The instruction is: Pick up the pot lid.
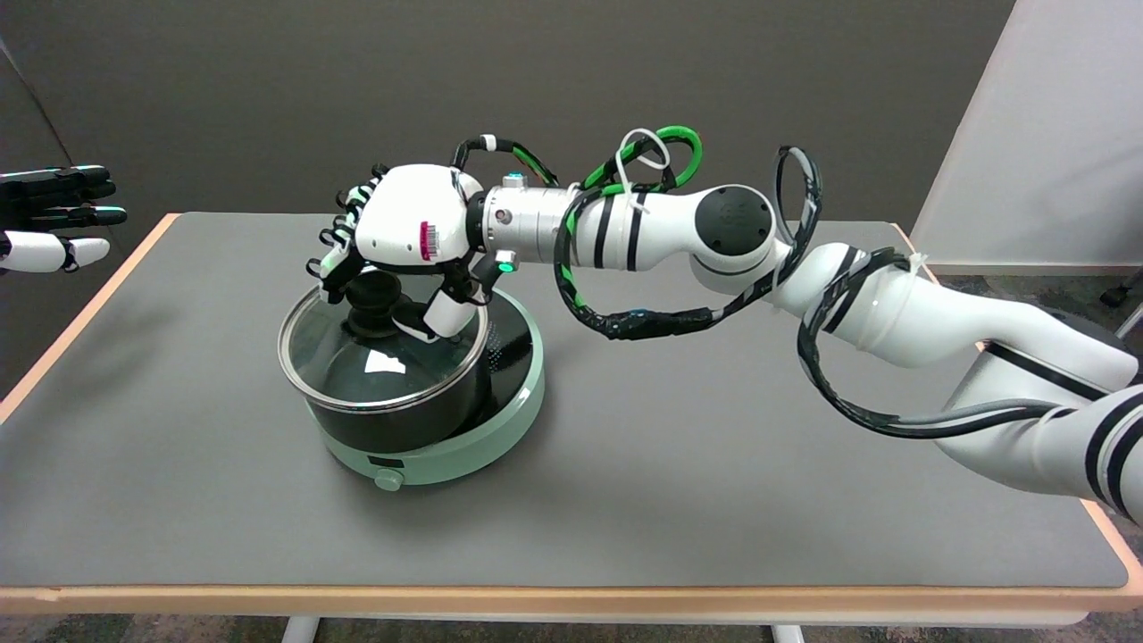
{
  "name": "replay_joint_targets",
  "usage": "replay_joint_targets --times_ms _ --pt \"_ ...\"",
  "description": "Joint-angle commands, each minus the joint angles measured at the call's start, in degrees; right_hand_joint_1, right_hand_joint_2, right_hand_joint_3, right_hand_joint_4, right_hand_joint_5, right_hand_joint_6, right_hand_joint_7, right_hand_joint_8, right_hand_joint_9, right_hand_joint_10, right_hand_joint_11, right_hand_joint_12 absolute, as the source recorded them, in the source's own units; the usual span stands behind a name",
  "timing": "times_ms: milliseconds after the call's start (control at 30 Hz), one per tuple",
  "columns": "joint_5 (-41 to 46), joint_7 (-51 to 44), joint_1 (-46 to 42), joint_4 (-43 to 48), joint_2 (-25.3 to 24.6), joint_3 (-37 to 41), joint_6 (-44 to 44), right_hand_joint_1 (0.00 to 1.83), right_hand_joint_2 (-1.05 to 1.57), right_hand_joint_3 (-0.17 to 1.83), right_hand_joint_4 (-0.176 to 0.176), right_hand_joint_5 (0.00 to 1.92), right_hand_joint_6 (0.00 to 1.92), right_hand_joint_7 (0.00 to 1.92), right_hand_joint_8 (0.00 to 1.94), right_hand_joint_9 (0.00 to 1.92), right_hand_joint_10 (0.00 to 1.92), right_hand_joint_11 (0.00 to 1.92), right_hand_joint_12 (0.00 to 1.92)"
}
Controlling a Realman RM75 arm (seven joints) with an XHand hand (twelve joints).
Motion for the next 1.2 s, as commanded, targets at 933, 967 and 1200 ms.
replay_joint_targets --times_ms 933,967,1200 --pt "0.1 0.4 0.9 -1.6 -1.5 -0.2 0.6 1.17 1.05 0.31 0.019 0.76 1.32 0.9 1.25 0.85 0.96 0.56 0.92" --pt "0.2 0.4 0.9 -1.6 -1.5 -0.2 0.6 1.18 1.04 0.33 0.016 0.76 1.32 0.9 1.26 0.85 1.0 0.57 0.93" --pt "0.2 0.4 0.9 -1.4 -1.5 -0.2 0.6 1.35 0.86 0.64 0.176 0.67 1.21 0.87 1.37 0.85 1.22 0.64 1.02"
